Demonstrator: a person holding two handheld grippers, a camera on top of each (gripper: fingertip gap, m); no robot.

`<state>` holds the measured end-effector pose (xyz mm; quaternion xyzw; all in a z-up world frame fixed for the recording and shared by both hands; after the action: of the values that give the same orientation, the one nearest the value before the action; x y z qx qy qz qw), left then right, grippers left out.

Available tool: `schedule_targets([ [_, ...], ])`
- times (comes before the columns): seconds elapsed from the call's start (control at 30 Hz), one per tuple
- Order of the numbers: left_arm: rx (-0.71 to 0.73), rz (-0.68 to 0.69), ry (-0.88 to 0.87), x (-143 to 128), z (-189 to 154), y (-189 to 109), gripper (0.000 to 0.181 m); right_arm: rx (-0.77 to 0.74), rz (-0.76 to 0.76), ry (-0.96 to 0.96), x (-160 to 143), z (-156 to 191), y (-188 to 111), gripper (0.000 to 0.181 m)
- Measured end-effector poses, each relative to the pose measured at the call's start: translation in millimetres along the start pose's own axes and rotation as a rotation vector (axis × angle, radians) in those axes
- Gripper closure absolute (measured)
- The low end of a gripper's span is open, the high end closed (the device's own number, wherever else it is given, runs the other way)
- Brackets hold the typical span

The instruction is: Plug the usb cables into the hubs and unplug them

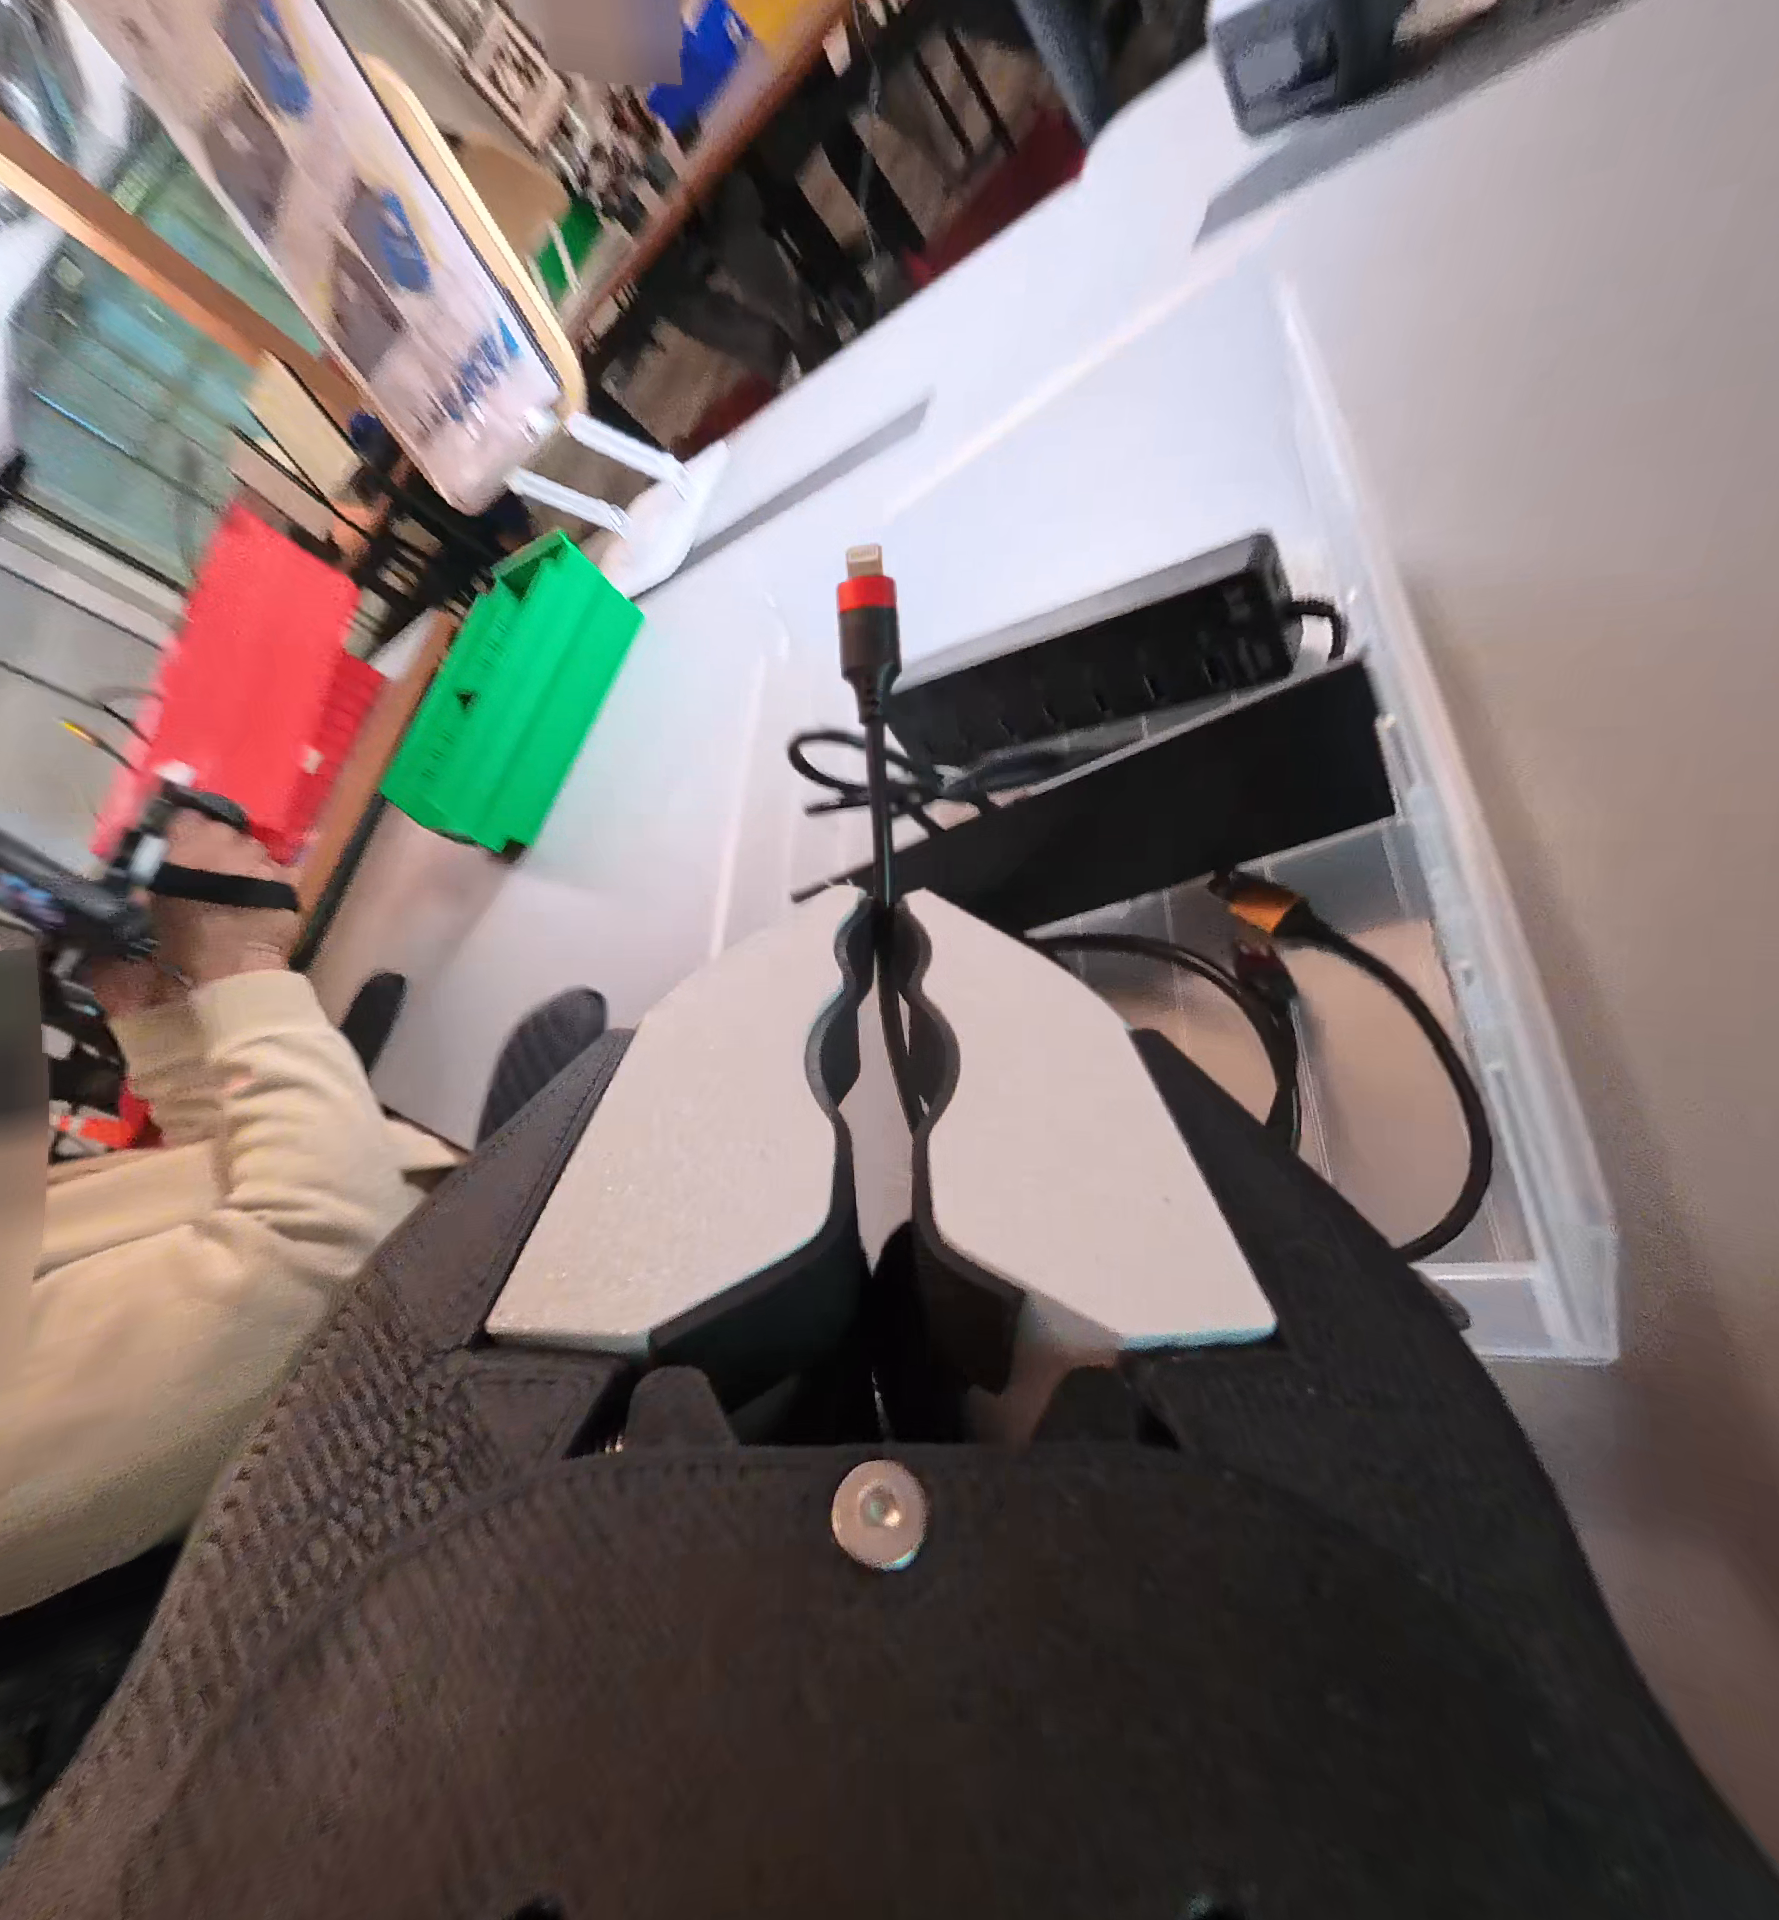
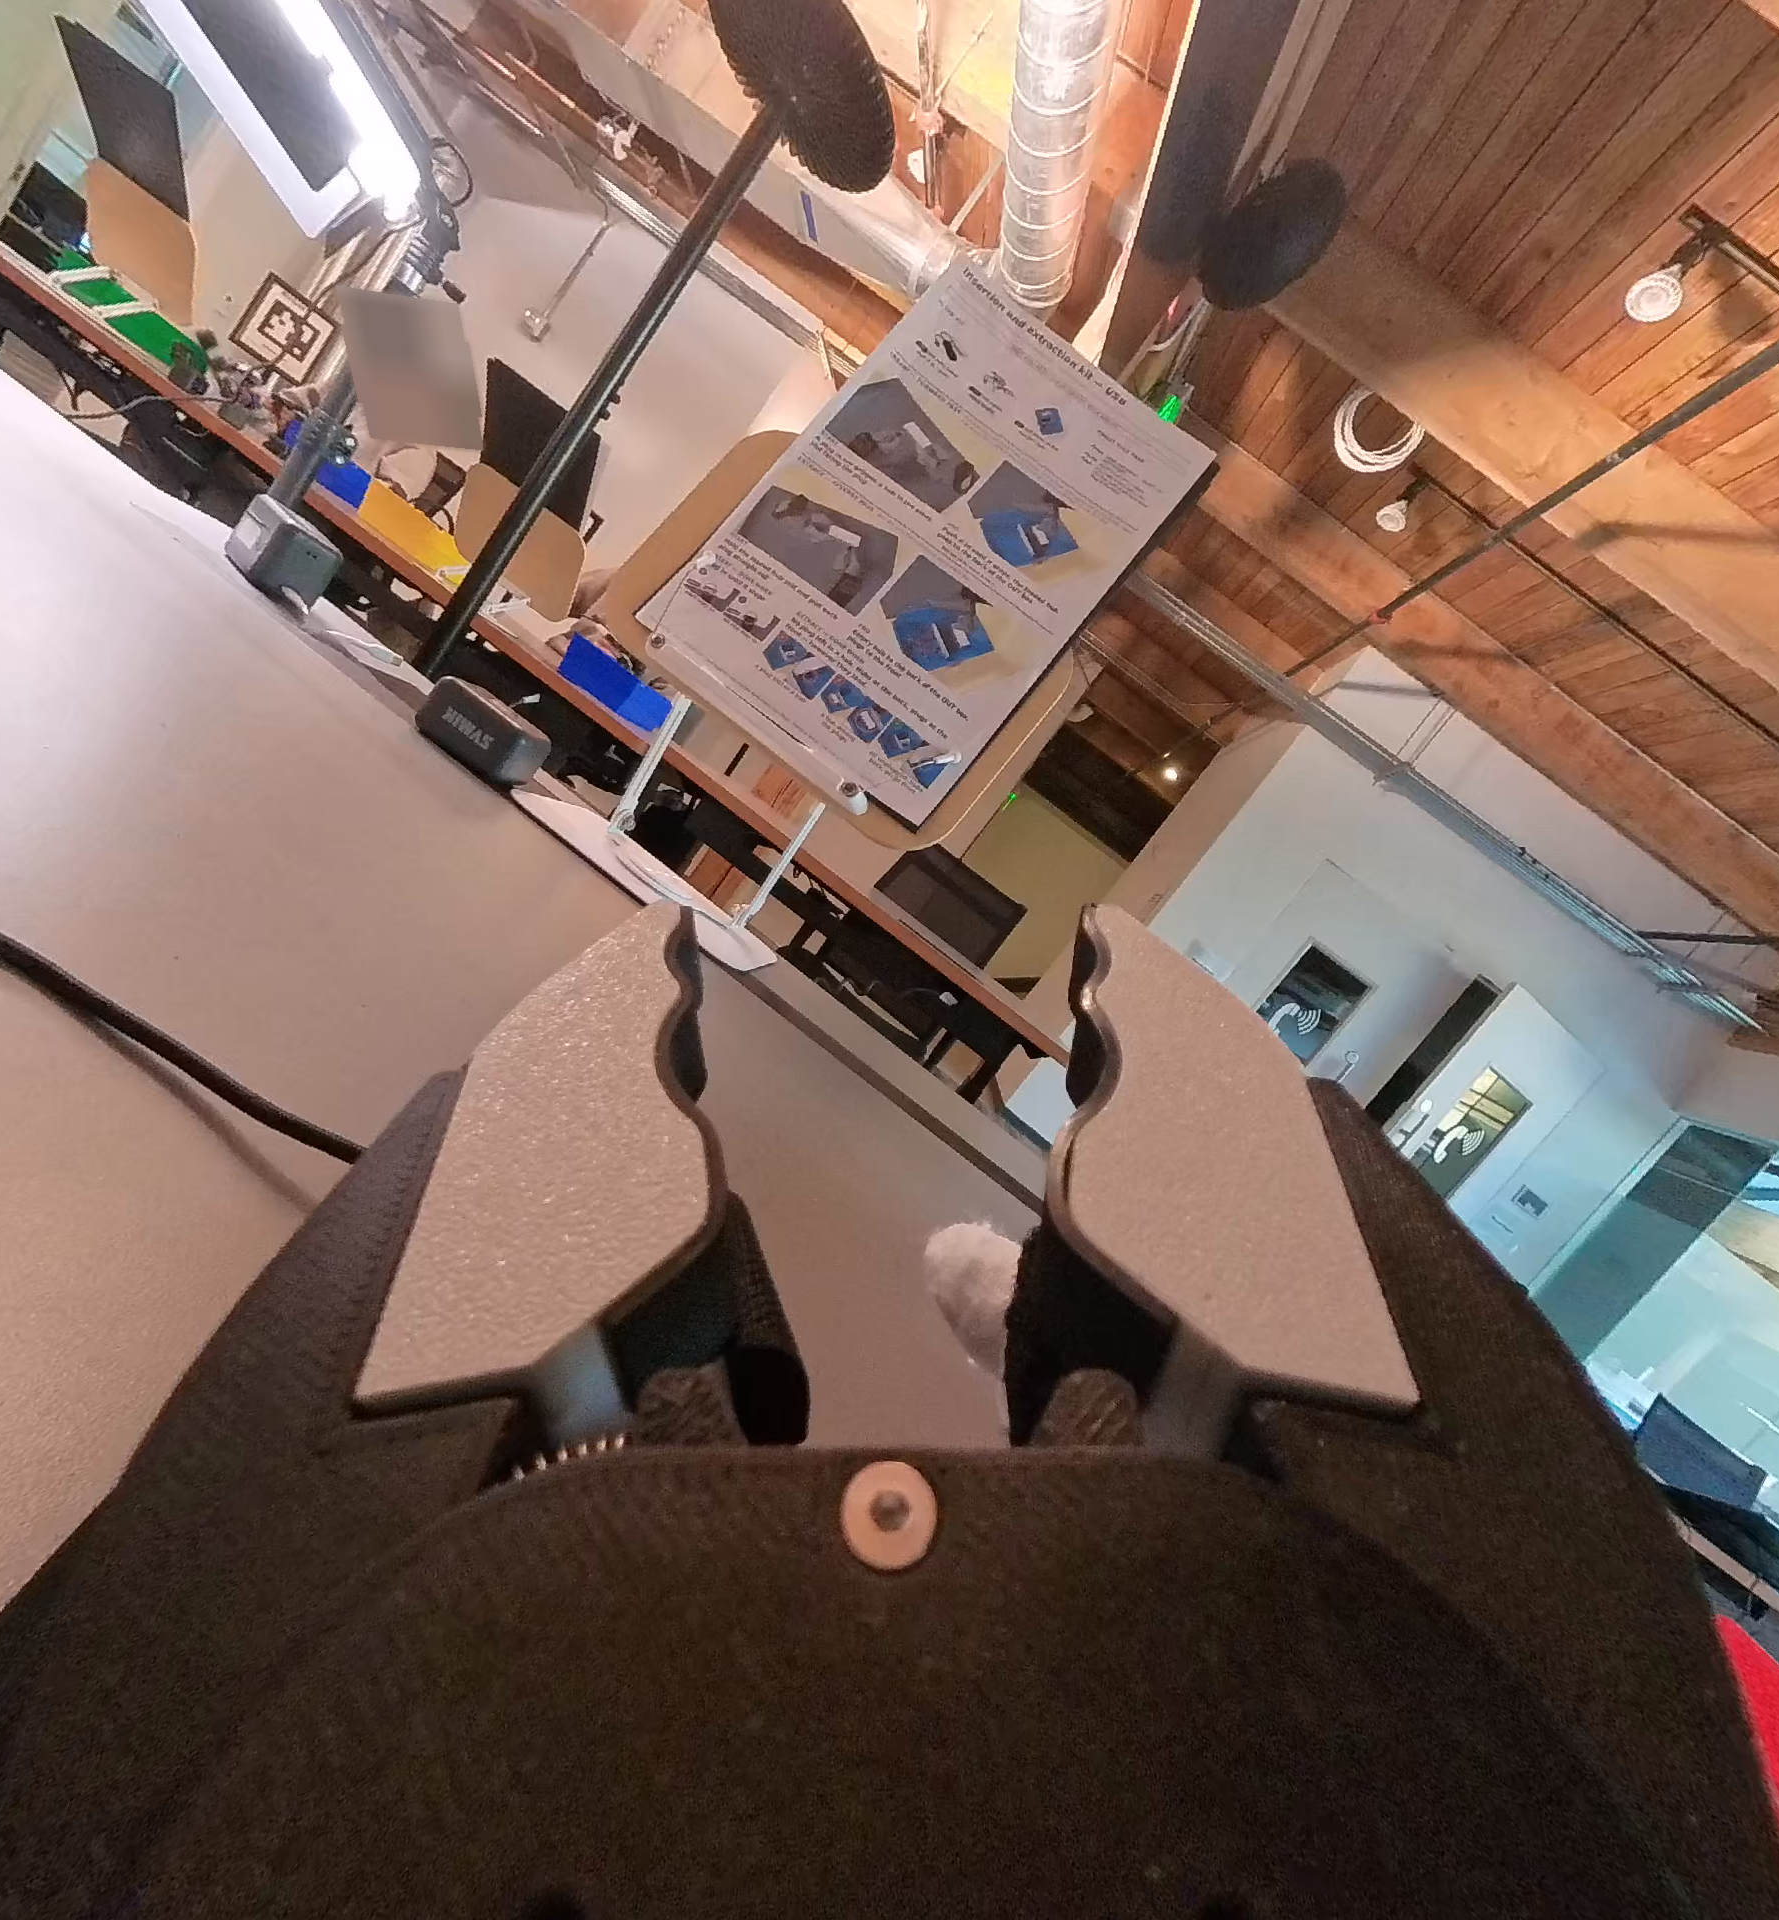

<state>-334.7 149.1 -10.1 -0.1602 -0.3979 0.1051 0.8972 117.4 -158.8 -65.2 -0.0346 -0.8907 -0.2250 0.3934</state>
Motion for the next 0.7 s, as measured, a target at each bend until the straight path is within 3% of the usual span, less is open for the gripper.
schedule_targets([
  [0.23,0.121,-0.240,0.074,47.2,5.7,-54.3,0.178,0.000,-0.001,-0.001,0.5,0.6,0.0,0.113],
  [0.4,0.104,-0.414,0.107,77.2,-10.4,-91.9,0.178,0.001,-0.001,-0.003,0.8,1.2,-0.1,0.113],
  [0.57,-0.029,-0.556,0.099,96.6,-42.6,-117.0,0.179,0.002,-0.002,-0.003,1.1,1.5,-0.2,0.113],
  [0.7,-0.400,-0.762,0.030,113.3,-93.1,-146.3,0.179,0.003,-0.004,-0.004,1.4,1.8,-0.4,0.113],
])
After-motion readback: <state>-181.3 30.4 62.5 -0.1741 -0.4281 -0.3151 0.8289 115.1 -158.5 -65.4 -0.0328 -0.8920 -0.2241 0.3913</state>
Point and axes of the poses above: each gripper's, where its closed fingertips meet, y out along the fingers, x out of its top, z = x × y across the jaws, the point moved 4 cm from there along -y, back along the fingers, and after that the axes turned 2 degrees about -x, right-handed, at the moved point
